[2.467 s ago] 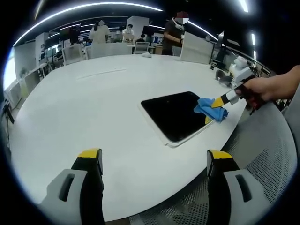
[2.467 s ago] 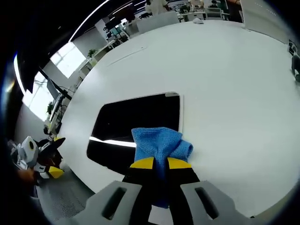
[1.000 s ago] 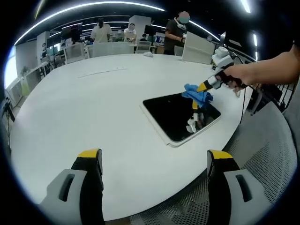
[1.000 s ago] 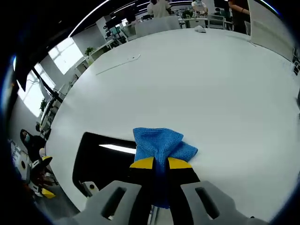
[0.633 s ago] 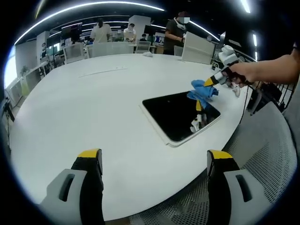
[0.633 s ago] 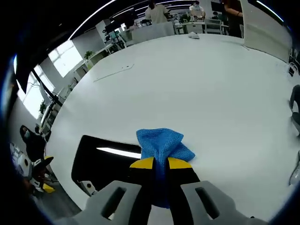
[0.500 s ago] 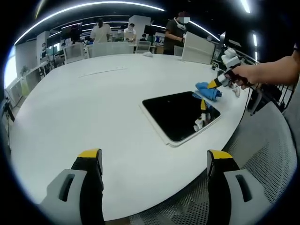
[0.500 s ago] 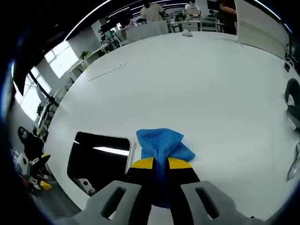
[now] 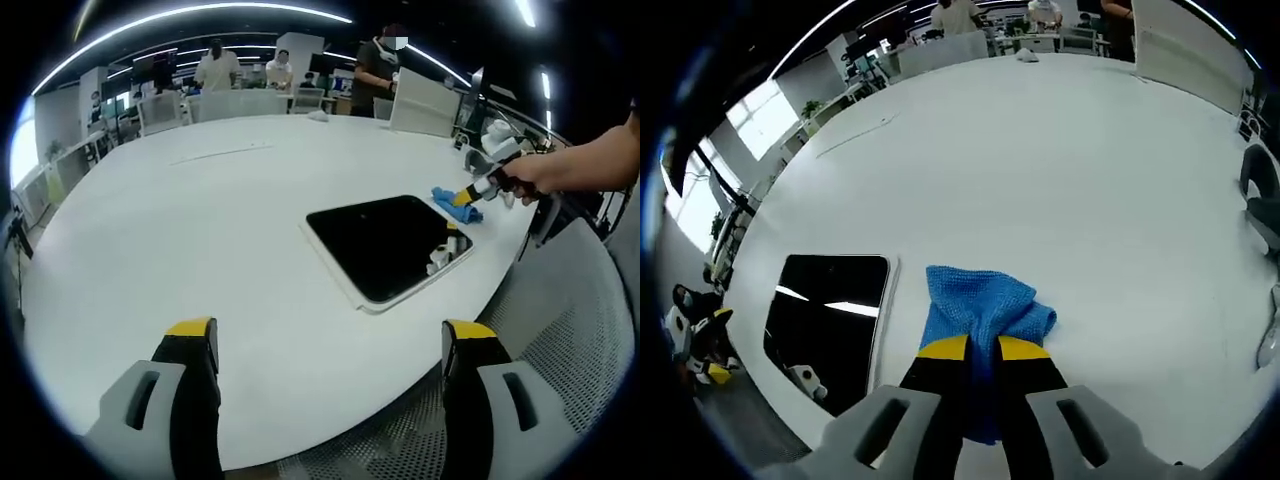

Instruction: Wipe the mirror surface with the cleaning cloth until all visible marks leave the cleaned area.

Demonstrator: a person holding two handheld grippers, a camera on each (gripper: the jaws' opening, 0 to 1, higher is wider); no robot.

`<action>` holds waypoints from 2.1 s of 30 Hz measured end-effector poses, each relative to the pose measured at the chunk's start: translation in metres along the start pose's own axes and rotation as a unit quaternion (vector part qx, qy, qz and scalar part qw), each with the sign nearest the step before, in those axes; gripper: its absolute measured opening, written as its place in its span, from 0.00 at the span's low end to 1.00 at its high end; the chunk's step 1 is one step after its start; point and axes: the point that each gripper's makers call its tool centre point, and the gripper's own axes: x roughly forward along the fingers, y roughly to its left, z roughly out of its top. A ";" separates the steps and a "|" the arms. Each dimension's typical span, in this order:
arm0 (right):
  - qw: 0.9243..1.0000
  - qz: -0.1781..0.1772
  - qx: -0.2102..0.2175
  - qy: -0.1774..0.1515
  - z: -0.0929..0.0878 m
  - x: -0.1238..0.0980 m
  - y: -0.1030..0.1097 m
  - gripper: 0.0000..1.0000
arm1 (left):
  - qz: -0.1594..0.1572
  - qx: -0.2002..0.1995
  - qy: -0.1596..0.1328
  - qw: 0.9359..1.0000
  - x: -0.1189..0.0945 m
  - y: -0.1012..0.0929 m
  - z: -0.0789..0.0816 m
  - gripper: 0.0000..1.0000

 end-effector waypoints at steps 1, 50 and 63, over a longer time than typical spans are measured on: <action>1.000 0.004 -0.026 -0.003 0.000 0.001 0.000 0.05 | 0.001 0.000 -0.001 1.000 0.000 0.000 0.000 0.92; 0.981 0.054 -0.049 -0.179 -0.035 -0.105 -0.025 0.98 | 0.021 -0.018 -0.016 0.999 -0.008 0.003 0.008 0.99; 0.980 0.048 -0.044 -0.185 -0.033 -0.106 -0.029 0.98 | 0.018 -0.016 -0.017 1.000 -0.008 0.000 0.010 0.99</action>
